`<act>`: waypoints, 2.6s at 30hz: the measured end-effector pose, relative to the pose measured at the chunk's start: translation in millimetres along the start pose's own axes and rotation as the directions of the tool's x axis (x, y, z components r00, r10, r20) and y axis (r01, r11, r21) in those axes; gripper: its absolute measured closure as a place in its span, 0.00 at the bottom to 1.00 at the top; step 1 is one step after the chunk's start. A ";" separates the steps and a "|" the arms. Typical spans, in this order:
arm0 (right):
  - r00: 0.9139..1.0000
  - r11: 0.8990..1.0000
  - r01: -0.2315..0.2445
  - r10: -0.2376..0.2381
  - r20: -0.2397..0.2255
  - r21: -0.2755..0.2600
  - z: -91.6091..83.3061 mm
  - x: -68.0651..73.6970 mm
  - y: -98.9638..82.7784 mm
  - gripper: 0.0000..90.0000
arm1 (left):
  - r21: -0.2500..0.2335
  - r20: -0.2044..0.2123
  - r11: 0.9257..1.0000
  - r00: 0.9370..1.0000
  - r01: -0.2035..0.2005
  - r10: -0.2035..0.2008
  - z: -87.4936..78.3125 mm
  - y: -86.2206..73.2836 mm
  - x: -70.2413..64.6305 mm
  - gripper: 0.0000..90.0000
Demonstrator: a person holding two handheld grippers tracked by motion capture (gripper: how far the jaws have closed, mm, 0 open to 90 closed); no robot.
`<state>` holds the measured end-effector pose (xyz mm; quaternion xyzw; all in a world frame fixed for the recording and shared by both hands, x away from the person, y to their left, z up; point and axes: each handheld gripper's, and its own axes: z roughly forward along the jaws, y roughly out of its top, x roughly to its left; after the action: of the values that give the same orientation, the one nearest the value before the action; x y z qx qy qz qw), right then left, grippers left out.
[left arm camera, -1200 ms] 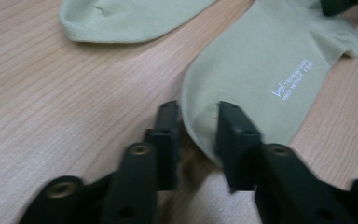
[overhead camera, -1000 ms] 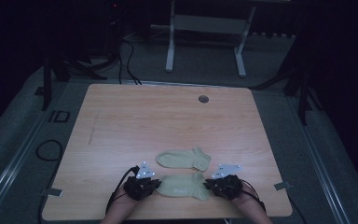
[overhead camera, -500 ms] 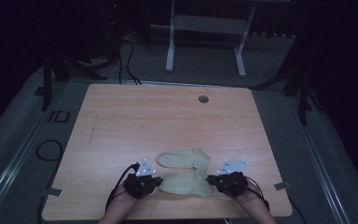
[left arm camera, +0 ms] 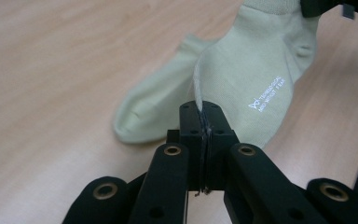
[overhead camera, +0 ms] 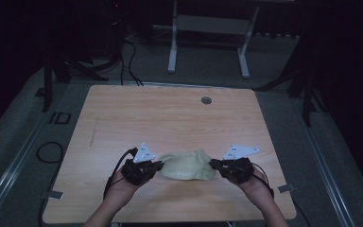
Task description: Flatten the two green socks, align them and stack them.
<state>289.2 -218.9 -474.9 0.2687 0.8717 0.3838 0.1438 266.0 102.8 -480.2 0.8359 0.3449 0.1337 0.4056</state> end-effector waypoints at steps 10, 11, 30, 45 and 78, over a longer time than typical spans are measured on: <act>0.999 0.999 -0.026 0.025 0.021 0.019 12.1 -23.8 24.7 0.93 | 0.016 -0.056 1.000 0.998 0.017 -0.016 15.3 18.8 23.3 0.98; 0.999 0.999 -0.030 0.029 0.024 0.028 14.8 -25.9 24.8 0.93 | 0.022 -0.048 0.999 0.998 0.033 -0.032 19.9 17.5 26.4 0.98; 0.992 0.977 -0.126 0.125 0.019 0.172 66.7 -51.3 -3.7 0.93 | 0.116 -0.045 0.991 0.997 0.073 -0.068 66.4 -10.3 36.9 0.98; 0.990 0.966 -0.137 0.132 0.039 0.218 86.8 -56.6 -15.9 0.92 | 0.124 -0.061 0.987 0.993 0.106 -0.099 89.3 -22.2 47.4 0.98; 0.999 0.987 -0.023 0.015 0.047 0.158 90.0 -26.0 1.9 0.81 | 0.032 -0.079 0.999 0.996 0.032 -0.029 94.3 -12.6 32.2 0.95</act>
<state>352.2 -179.6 -532.1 0.2962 0.8933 0.3085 0.1383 331.0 75.1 -551.6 0.8313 0.3753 0.1543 0.3799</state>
